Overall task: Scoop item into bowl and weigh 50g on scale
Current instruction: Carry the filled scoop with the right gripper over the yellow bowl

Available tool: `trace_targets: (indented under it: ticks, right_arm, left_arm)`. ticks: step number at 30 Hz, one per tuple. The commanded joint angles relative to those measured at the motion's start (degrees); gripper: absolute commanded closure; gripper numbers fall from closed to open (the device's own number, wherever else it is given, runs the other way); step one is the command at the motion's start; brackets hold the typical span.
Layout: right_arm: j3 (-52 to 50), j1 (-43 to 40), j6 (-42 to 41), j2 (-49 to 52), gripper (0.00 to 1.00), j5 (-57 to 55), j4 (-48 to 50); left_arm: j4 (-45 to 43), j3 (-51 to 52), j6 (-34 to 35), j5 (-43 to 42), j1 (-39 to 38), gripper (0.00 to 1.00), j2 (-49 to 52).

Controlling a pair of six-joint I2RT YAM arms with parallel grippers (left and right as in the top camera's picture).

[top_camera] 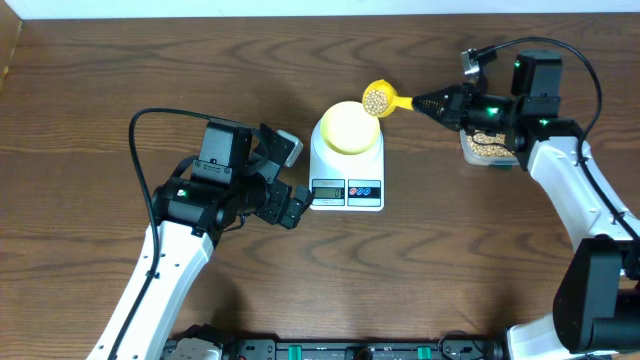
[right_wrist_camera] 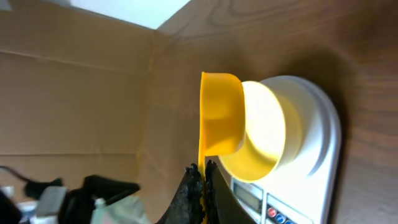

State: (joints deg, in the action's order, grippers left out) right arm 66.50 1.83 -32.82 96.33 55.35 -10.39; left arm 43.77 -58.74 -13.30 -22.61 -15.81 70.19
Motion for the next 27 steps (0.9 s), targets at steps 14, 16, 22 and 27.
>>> trace_targets:
  ticks: [14,16,22,27]
  right_arm:
    - [0.2,6.2,28.3,0.3,0.99,-8.5,0.8]
    - [0.2,6.2,30.4,0.3,0.99,-8.5,0.8]
    - [0.2,6.2,36.5,0.3,0.99,-8.5,0.8]
    - [0.2,7.6,38.9,0.3,0.99,-8.8,2.8]
  left_arm:
    - [0.3,-0.1,0.5,-0.9,-0.1,0.02,0.2]
    - [0.3,-0.1,0.5,-0.9,-0.1,0.02,0.2]
    - [0.3,-0.1,0.5,-0.9,-0.1,0.02,0.2]
    - [0.3,-0.1,0.5,-0.9,-0.1,0.02,0.2]
